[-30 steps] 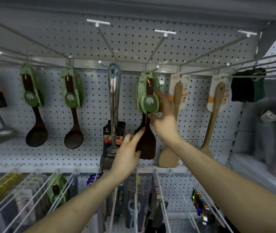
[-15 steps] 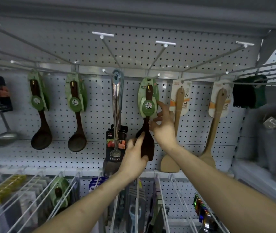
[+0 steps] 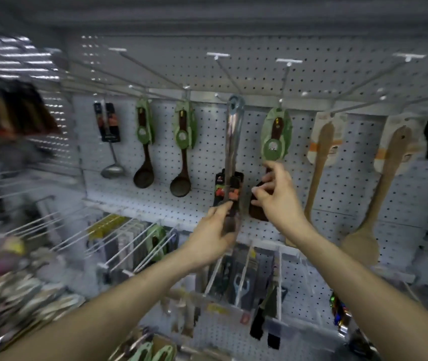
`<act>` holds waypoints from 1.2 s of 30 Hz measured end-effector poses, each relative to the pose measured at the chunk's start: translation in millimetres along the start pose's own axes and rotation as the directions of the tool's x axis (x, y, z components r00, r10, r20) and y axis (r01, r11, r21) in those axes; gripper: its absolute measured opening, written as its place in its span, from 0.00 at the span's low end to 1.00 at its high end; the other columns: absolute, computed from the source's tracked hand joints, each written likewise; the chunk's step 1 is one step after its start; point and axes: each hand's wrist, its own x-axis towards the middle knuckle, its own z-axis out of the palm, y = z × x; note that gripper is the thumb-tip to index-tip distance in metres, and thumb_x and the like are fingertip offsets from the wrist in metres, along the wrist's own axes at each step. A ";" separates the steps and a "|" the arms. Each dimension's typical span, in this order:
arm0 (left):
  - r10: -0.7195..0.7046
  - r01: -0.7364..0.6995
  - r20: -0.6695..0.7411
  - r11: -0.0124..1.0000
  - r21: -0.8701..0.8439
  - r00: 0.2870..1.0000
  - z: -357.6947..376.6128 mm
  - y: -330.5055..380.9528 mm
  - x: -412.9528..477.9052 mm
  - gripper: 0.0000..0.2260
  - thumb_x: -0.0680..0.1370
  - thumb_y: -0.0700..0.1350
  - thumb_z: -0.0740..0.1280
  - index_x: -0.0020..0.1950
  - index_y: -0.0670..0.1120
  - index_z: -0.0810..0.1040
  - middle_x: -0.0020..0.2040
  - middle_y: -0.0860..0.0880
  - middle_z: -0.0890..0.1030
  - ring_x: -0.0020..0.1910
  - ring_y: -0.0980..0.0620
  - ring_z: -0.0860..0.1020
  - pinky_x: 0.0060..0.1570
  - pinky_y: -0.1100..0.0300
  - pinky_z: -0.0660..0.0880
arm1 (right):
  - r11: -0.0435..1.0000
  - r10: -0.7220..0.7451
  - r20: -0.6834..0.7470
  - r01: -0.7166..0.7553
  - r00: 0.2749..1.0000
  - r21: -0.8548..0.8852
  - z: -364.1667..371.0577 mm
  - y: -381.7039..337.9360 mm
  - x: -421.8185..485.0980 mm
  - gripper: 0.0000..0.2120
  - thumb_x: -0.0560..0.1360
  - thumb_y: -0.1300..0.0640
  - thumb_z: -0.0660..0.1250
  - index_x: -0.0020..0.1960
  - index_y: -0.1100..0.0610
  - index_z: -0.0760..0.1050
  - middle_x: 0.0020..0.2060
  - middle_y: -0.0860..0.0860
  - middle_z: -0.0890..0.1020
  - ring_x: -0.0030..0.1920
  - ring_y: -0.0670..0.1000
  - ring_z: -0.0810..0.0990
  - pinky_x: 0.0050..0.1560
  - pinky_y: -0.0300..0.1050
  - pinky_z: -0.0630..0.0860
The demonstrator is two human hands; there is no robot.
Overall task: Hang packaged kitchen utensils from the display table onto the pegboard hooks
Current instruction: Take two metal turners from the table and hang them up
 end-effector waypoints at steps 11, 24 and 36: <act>-0.346 0.523 -0.400 0.659 0.540 0.849 -148.6 -82.9 -234.3 0.27 0.82 0.48 0.66 0.81 0.49 0.65 0.76 0.44 0.68 0.68 0.37 0.75 0.59 0.42 0.78 | 0.896 -0.372 0.513 0.444 0.774 -0.020 162.2 -111.8 -127.2 0.25 0.80 0.50 0.70 0.76 0.49 0.69 0.67 0.51 0.71 0.67 0.57 0.76 0.60 0.59 0.79; -0.488 0.735 -0.623 0.059 0.675 0.611 -288.9 -161.3 -471.3 0.27 0.78 0.50 0.72 0.77 0.49 0.73 0.77 0.42 0.72 0.74 0.36 0.72 0.63 0.39 0.75 | 0.650 -0.593 0.673 0.757 0.442 0.075 387.3 -286.2 -279.1 0.32 0.75 0.40 0.71 0.77 0.47 0.71 0.75 0.54 0.72 0.76 0.58 0.70 0.71 0.60 0.71; -0.592 0.850 -0.709 -0.075 0.522 0.383 -398.7 -280.9 -635.1 0.33 0.80 0.59 0.69 0.83 0.54 0.64 0.83 0.45 0.63 0.81 0.40 0.64 0.68 0.42 0.73 | 0.579 -0.625 0.741 0.783 0.247 0.227 581.3 -447.2 -386.7 0.35 0.79 0.40 0.68 0.81 0.47 0.62 0.79 0.53 0.65 0.80 0.57 0.64 0.77 0.60 0.64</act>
